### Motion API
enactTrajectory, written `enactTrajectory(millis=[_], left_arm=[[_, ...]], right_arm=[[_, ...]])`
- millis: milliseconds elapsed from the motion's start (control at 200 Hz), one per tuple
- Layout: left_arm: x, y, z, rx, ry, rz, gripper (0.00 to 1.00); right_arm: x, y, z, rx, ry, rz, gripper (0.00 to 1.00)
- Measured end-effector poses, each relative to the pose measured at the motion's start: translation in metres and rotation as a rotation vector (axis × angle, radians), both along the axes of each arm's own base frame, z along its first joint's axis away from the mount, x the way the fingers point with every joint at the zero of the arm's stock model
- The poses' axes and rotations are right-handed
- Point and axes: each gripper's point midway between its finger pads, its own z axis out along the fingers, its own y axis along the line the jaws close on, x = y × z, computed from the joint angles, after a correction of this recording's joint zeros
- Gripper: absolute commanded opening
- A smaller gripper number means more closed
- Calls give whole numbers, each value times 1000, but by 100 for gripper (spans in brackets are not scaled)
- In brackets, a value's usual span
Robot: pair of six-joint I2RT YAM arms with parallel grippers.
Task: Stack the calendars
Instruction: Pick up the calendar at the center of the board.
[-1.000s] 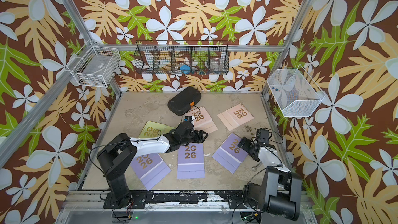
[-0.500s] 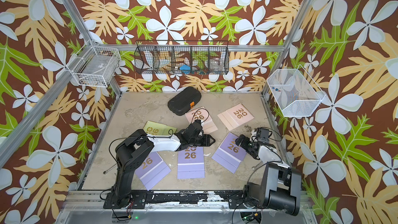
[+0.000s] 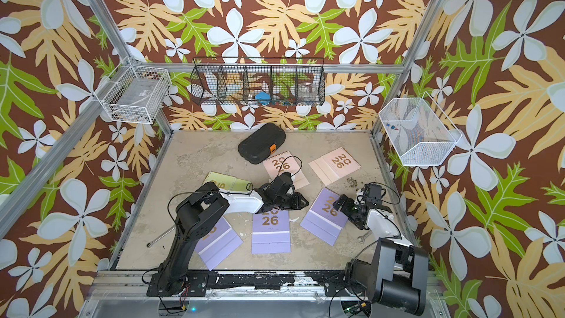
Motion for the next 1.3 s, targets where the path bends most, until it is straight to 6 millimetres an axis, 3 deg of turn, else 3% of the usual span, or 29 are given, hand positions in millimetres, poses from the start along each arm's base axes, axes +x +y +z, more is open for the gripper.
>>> enactTrajectory(millis=[300, 821, 1001, 1136, 1296], left_arm=[[0, -7, -6, -4, 21, -15, 21], [-6, -22, -9, -50, 59, -46, 18], [-6, -25, -9, -61, 62, -55, 17], [-6, -26, -9, -61, 66, -56, 17], [-6, -27, -8, -57, 69, -59, 17]], right_arm=[[-5, 0, -6, 8, 10, -29, 100], [10, 11, -3, 71, -92, 14, 100], [11, 15, 4, 89, -132, 23, 100], [3, 32, 11, 196, -136, 28, 100], [1, 42, 25, 284, -173, 24, 94]])
